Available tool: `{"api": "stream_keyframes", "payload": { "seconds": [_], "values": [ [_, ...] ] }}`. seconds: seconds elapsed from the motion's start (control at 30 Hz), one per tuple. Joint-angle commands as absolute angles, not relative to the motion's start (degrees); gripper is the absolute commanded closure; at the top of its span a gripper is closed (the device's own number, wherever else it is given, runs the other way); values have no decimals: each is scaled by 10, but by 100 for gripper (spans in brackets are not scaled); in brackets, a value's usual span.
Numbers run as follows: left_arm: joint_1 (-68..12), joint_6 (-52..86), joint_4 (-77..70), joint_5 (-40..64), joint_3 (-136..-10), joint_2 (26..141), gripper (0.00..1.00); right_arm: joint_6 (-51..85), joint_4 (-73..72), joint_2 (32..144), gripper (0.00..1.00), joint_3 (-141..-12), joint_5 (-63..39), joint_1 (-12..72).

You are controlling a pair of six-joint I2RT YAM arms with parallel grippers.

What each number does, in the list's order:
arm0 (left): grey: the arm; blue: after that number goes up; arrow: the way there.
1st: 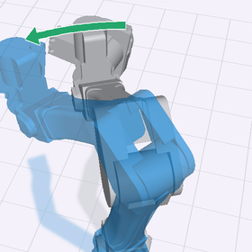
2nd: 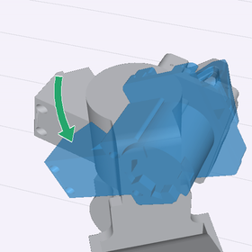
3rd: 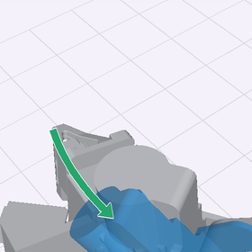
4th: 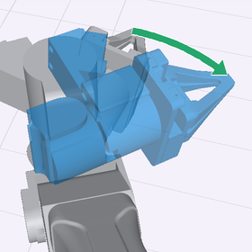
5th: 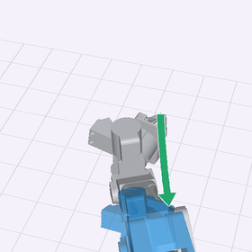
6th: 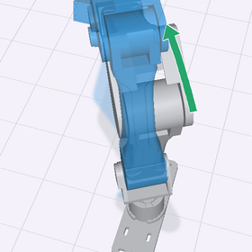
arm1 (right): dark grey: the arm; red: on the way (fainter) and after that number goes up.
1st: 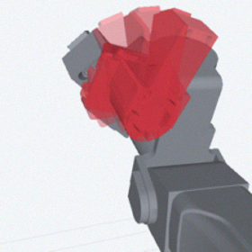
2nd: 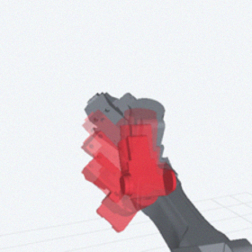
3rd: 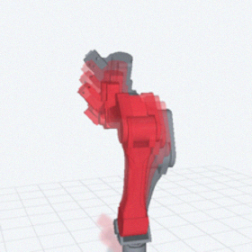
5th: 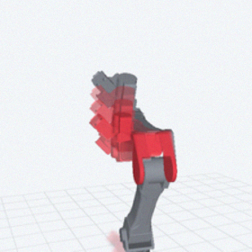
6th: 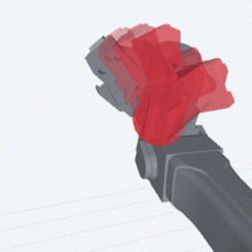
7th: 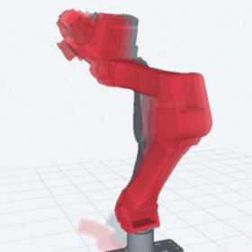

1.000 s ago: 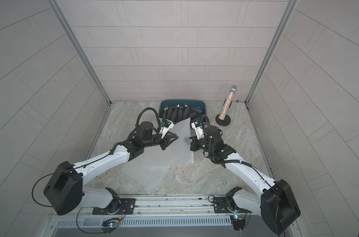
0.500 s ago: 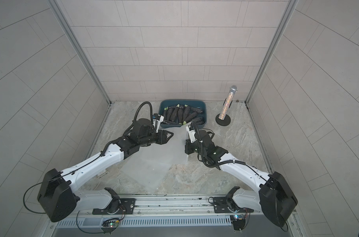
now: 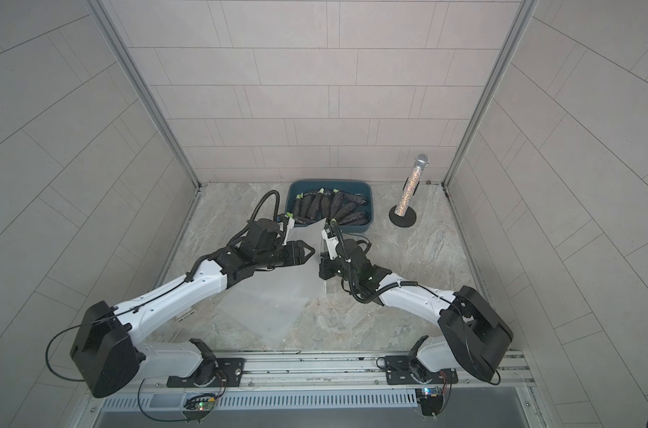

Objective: Place the eggplant in a zip-top bag and seal the zipper
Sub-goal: Open the zipper food storage bag.

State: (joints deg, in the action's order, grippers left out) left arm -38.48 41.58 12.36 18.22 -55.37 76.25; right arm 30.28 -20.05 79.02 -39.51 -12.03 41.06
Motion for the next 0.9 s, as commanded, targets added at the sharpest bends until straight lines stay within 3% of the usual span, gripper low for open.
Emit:
{"api": "stream_keyframes", "payload": {
  "seconds": [0.0, 0.6, 0.87],
  "values": [
    [-391, 428, 123, 183, -569, 776, 34, 327, -272, 798, 100, -380, -138, 415],
    [-404, 397, 131, 144, -600, 816, 33, 327, -254, 826, 100, -397, -145, 418],
    [-413, 357, 185, 77, -624, 829, 44, 322, -224, 811, 100, -402, -127, 420]
  ]
}}
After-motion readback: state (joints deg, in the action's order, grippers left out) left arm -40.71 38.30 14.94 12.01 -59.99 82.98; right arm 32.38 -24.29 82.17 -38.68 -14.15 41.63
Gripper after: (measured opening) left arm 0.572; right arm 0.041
